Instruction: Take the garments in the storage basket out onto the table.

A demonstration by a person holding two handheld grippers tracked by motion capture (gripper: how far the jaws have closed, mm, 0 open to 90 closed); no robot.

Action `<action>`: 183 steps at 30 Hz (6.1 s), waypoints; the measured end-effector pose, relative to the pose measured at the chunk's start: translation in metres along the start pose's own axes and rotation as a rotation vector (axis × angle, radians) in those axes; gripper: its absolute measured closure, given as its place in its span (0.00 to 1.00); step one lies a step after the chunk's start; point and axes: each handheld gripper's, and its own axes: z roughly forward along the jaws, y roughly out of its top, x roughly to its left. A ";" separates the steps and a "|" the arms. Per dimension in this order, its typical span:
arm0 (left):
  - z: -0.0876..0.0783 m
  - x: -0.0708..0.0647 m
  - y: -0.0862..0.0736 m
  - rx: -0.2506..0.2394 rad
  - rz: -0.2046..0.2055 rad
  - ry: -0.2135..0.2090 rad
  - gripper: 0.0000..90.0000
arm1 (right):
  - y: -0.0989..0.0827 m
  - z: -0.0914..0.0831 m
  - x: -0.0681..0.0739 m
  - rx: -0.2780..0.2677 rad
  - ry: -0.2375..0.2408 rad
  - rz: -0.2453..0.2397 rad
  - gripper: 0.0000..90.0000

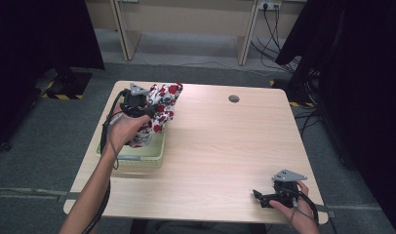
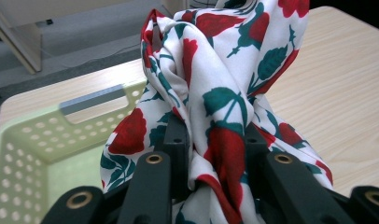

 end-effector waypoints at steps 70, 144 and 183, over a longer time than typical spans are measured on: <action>0.070 -0.134 0.011 0.021 0.116 -0.252 0.79 | 0.000 0.000 0.000 0.001 0.002 0.000 0.00; 0.122 -0.171 -0.028 0.081 0.132 -0.280 0.20 | 0.001 0.001 0.001 0.001 0.007 -0.002 0.00; 0.095 -0.130 -0.041 0.007 0.079 -0.233 0.02 | 0.001 0.001 0.001 0.001 0.008 -0.003 0.00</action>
